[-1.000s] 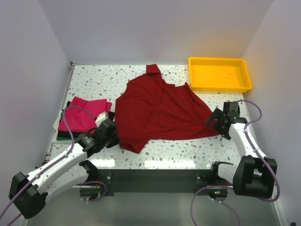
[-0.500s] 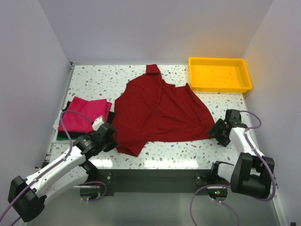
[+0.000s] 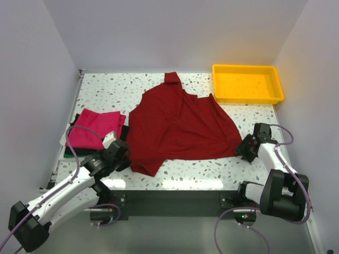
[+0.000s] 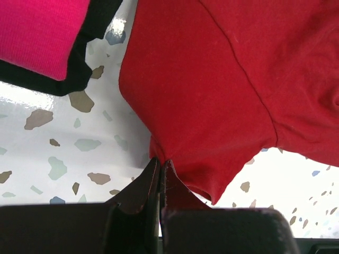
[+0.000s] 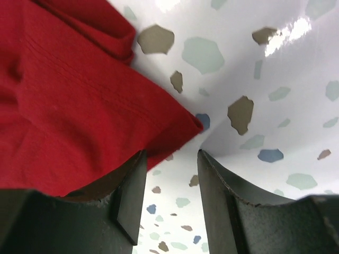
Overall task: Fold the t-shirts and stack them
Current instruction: Flatten the tshirt out
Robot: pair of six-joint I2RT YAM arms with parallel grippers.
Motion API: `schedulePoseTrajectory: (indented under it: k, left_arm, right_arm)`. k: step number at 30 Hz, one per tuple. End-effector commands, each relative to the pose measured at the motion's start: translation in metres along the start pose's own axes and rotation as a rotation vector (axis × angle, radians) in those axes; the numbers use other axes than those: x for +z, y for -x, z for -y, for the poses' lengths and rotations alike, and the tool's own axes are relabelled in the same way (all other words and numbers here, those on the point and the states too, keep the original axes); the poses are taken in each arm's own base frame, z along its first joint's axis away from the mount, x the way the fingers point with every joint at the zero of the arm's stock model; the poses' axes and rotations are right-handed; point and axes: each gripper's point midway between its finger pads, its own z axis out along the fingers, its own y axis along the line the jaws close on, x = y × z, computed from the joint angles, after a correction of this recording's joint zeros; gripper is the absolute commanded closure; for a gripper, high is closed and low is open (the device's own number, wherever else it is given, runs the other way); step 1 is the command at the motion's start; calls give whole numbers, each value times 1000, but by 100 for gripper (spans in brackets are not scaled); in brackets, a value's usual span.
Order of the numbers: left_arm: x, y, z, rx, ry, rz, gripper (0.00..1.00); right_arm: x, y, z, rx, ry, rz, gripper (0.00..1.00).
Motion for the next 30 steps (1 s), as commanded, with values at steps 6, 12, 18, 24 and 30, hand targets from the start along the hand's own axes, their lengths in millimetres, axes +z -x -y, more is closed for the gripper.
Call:
schedulePoseTrajectory:
  k: [6, 12, 18, 24, 30]
  left_arm:
    - [-5, 13, 8, 10, -13, 47, 100]
    - [-31, 51, 46, 45, -118, 156, 100]
    - [-115, 143, 111, 36, -294, 444, 100]
    - [-233, 205, 167, 37, -612, 678, 100]
    - [-362, 252, 177, 52, -804, 901, 100]
  right_arm:
    - [20, 8, -7, 3, 32, 32, 84]
    - [-48, 63, -56, -31, 224, 215, 100]
    - [-192, 140, -77, -19, 294, 630, 100]
    - [-322, 172, -91, 2, 401, 906, 100]
    - [-433, 185, -91, 1, 445, 1104, 100]
